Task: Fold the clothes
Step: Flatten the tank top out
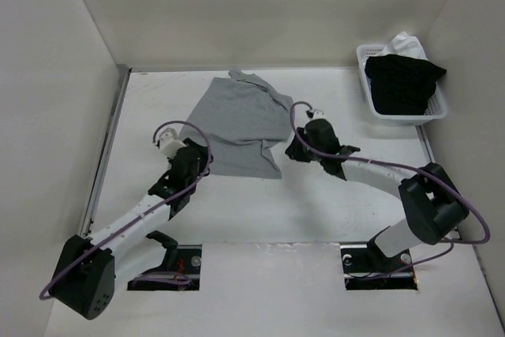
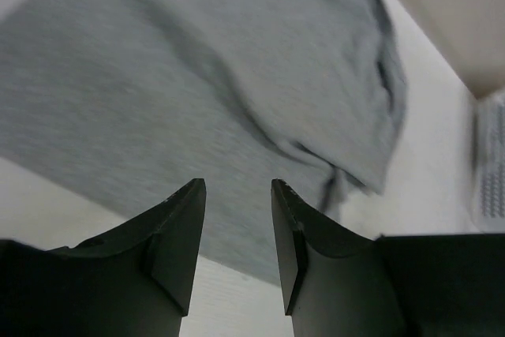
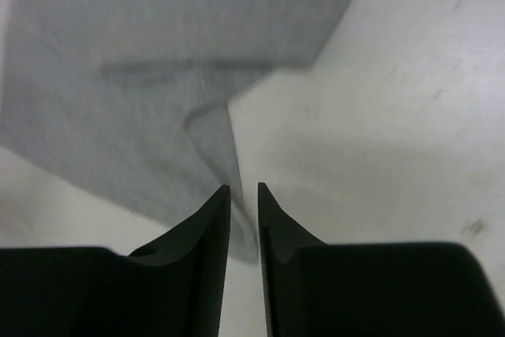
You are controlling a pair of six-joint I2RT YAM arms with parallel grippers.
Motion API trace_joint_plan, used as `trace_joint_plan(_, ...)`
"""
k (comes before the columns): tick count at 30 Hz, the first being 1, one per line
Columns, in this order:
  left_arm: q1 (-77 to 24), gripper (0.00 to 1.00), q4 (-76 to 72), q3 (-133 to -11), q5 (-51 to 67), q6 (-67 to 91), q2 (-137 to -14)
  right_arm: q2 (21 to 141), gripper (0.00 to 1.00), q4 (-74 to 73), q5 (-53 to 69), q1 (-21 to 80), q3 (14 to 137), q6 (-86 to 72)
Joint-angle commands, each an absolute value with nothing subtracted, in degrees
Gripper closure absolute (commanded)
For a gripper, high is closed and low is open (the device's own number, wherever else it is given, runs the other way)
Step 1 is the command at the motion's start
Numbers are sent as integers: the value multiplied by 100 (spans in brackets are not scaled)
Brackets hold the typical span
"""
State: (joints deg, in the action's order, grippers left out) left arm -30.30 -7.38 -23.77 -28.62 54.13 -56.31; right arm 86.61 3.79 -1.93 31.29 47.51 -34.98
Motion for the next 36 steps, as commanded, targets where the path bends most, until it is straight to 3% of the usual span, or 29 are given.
trace_joint_plan(1, -2073, 63, 43, -2022, -2296, 5590, -5520, 8333, 71, 202, -641, 3536, 4281, -3595)
trace_joint_plan(4, -1150, 62, 53, -1811, -1917, 5573, -5520, 8139, 67, 211, -808, 3818, 4070, -3603)
trace_joint_plan(12, -75, 59, -193, -1758, -1784, 5326, -5932, 8007, 66, 606, -765, 4161, 3727, -3762)
trace_joint_plan(23, 154, 62, -659, -2021, -1731, 4939, -6785, 8147, 66, 940, -791, 4442, 3709, -3823)
trace_joint_plan(34, 110, 74, -984, -2215, -1705, 4913, -7382, 7998, 63, 896, -923, 4539, 3700, -3902)
trace_joint_plan(36, 101, 80, -1037, -2232, -1705, 4922, -7453, 7963, 62, 888, -932, 4539, 3700, -3911)
